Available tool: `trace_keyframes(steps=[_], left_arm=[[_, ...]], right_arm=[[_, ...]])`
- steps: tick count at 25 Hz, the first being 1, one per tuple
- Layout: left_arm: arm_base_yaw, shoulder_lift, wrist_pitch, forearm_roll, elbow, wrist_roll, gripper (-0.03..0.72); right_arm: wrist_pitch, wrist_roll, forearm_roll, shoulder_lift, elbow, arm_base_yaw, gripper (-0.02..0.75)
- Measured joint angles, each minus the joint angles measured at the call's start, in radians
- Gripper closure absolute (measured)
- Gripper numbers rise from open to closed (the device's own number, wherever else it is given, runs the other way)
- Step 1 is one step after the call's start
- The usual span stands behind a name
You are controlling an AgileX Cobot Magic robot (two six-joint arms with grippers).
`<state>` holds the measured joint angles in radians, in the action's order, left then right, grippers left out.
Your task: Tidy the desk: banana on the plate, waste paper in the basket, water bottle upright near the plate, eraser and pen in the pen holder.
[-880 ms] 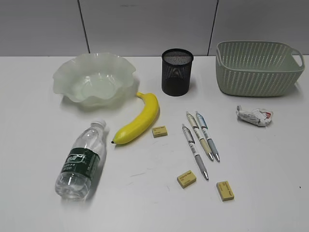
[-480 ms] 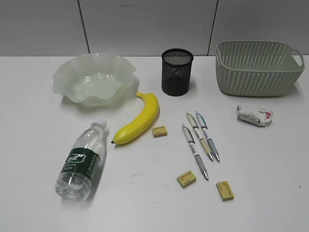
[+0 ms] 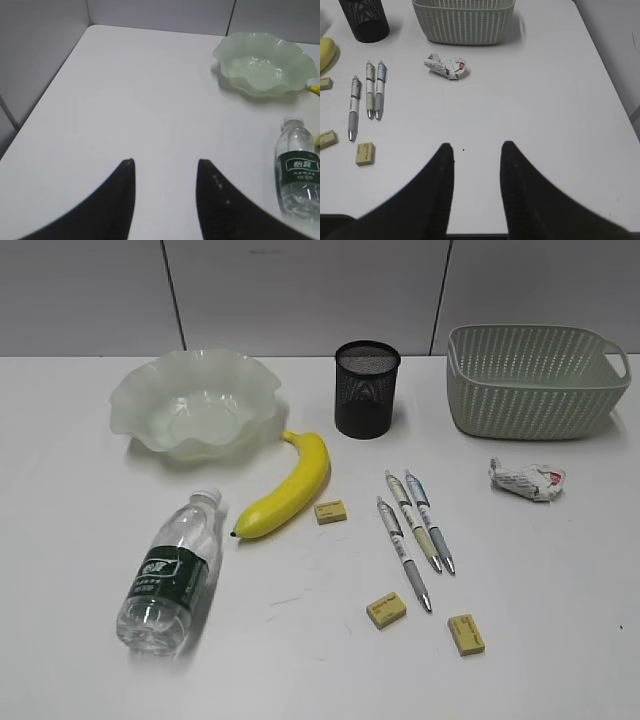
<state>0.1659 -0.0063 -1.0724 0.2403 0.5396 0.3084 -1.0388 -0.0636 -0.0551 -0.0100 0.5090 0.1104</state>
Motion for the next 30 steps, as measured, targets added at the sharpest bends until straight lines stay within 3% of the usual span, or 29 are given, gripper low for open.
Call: trace_keyframes(steps=[12,18,22,25,30], left_arm=[[0.0,0.045,0.042,-0.038,0.019,-0.007,0.384],[0.0,0.438,0.335,-0.198,0.041,-0.113,0.384],[0.014,0.83,0.481,-0.345,0.109,-0.327,0.384],[0.097,1.103,0.521,-0.423,0.218,-0.454,0.38],[0.323,1.515,0.543,-0.389,0.456,-0.496,0.379]], right_arm=[[0.0,0.0,0.0,0.0,0.0,0.0,0.471],[0.0,0.0,0.0,0.0,0.0,0.0,0.471],[0.0,0.0,0.0,0.0,0.0,0.0,0.479],[0.0,0.0,0.0,0.0,0.0,0.0,0.48],[0.0,0.0,0.0,0.0,0.0,0.0,0.48]])
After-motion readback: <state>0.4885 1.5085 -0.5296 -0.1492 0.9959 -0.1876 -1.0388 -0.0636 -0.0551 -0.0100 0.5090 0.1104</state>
